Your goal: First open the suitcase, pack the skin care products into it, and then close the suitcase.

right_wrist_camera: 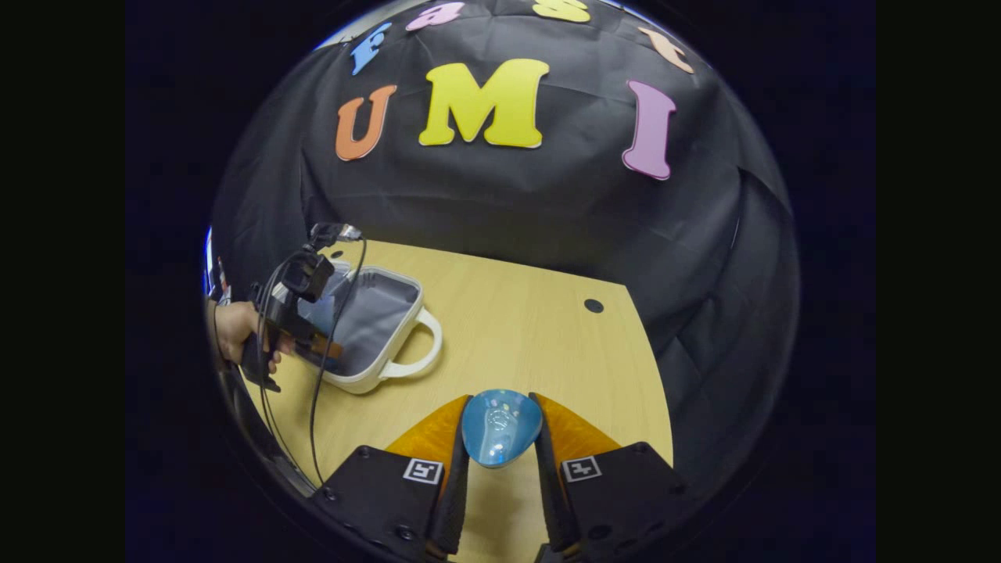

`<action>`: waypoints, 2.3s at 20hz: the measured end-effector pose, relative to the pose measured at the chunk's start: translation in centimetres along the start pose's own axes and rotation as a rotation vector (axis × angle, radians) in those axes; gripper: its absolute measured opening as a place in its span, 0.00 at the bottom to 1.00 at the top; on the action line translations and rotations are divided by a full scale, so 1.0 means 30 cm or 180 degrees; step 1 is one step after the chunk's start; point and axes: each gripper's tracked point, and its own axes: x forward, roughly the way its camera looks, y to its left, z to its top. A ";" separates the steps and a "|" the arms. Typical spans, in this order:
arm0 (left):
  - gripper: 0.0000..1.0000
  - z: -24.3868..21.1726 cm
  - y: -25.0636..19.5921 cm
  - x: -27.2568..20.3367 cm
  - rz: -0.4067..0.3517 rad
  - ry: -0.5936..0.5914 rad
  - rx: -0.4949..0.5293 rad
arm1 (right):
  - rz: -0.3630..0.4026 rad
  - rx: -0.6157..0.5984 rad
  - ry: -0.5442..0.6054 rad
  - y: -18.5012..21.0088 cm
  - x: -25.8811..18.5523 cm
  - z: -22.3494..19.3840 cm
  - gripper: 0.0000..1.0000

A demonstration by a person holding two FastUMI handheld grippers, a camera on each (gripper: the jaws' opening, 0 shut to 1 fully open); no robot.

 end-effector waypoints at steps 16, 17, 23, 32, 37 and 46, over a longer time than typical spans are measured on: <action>0.63 -0.005 0.025 0.035 0.0033 0.0245 -0.0143 | 0.0082 0.0000 0.0176 0.071 0.014 -0.013 0.38; 0.55 -0.010 0.025 0.025 0.0007 0.0235 -0.0168 | 0.0122 0.0012 0.0161 0.090 0.018 0.008 0.38; 0.97 0.083 0.017 -0.216 -0.0241 -0.0527 -0.0029 | 0.0469 -0.0062 -0.0069 0.306 0.117 0.255 0.38; 0.97 0.191 0.364 -0.676 0.0085 -0.2277 0.0068 | 0.0912 -0.0002 0.0469 0.762 0.392 0.206 0.39; 0.96 0.196 0.503 -0.831 0.0146 -0.2854 0.0042 | 0.0839 0.0008 0.0865 0.830 0.481 0.074 0.37; 0.96 0.185 0.696 -0.843 0.0479 -0.3016 -0.0096 | 0.0454 0.0405 0.1183 0.865 0.688 0.107 0.39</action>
